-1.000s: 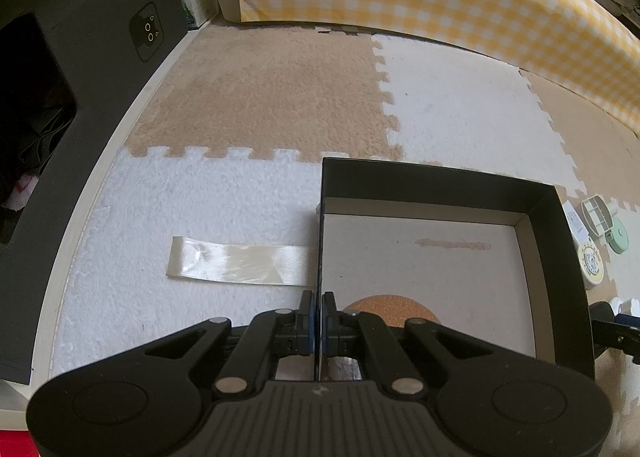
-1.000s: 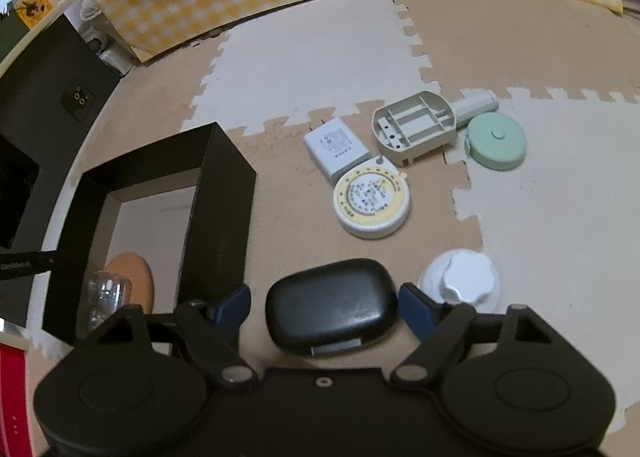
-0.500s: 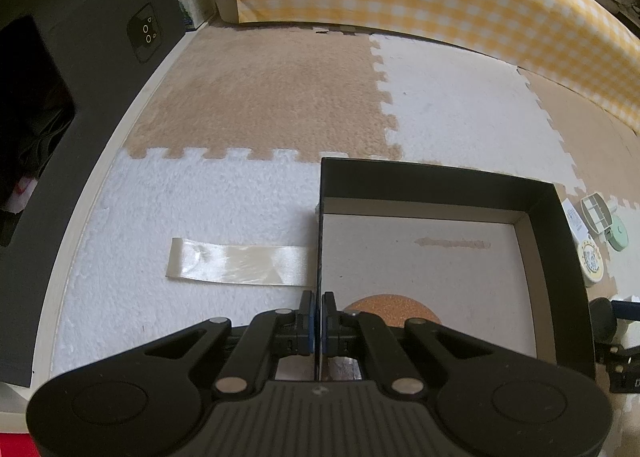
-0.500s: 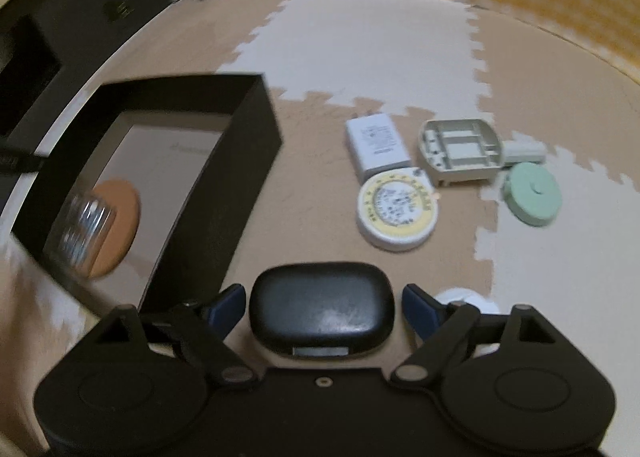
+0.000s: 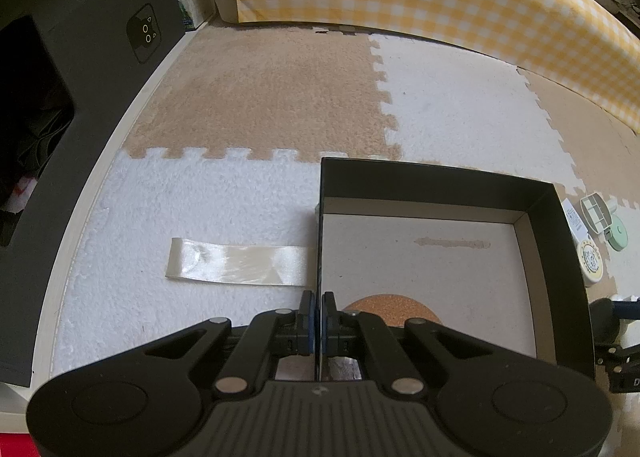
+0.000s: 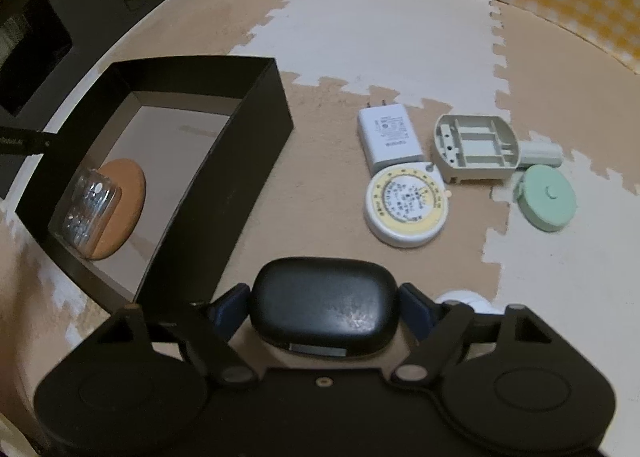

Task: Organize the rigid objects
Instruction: 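Carry the black earbud case with the right gripper toward the box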

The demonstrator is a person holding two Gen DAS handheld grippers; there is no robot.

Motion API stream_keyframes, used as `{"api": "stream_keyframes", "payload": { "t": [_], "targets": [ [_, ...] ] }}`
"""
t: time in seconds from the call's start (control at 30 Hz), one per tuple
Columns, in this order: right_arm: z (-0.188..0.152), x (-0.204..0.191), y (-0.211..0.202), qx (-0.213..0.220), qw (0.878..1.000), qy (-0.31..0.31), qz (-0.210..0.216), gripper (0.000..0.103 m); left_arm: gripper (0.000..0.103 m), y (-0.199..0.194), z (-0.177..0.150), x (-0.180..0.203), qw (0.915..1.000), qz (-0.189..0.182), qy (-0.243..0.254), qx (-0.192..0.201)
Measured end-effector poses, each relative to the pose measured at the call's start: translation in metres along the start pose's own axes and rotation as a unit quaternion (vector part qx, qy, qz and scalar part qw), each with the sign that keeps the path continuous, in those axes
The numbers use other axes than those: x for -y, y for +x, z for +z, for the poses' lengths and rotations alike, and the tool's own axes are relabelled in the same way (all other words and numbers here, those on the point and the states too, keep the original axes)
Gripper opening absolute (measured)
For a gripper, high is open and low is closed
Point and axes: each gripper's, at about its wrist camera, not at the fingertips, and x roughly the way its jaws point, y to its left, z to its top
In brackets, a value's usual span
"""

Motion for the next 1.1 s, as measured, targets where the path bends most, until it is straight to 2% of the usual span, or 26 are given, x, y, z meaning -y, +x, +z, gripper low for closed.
{"api": "stream_keyframes", "payload": {
  "t": [0.07,0.2,0.37,0.47,0.67,0.77,0.97,1.1],
  "targets": [
    [0.003,0.002,-0.007,0.010,1.000,0.012,-0.003,0.081,0.002,0.000,0.000,0.000,1.0000,0.000,0.000,0.000],
    [0.013,0.007,-0.035,0.058,0.997,0.058,0.002,0.081,0.002,0.000,0.000,0.000,1.0000,0.000,0.000,0.000],
    [0.021,0.001,-0.068,0.113,0.986,0.113,0.050,0.081,0.002,0.000,-0.001,0.002,1.0000,-0.001,-0.001,0.000],
    [0.024,-0.012,-0.075,0.119,0.980,0.134,0.088,0.081,0.002,0.000,-0.001,0.002,1.0000,-0.001,-0.001,0.000],
    [0.022,-0.050,-0.066,0.093,0.973,0.159,0.140,0.081,0.002,-0.001,0.000,0.002,1.0000,-0.003,-0.003,-0.001],
    [0.020,-0.064,-0.057,0.079,0.975,0.162,0.132,0.081,0.002,-0.001,0.000,0.001,1.0000,-0.003,-0.003,-0.001],
    [0.017,-0.087,-0.037,0.050,0.979,0.175,0.088,0.081,0.002,-0.001,0.000,0.001,1.0000,-0.004,-0.004,-0.001],
    [0.020,-0.102,-0.023,0.036,0.987,0.152,0.035,0.081,0.002,-0.002,0.000,0.000,1.0000,-0.007,-0.006,-0.001]
  ]
}}
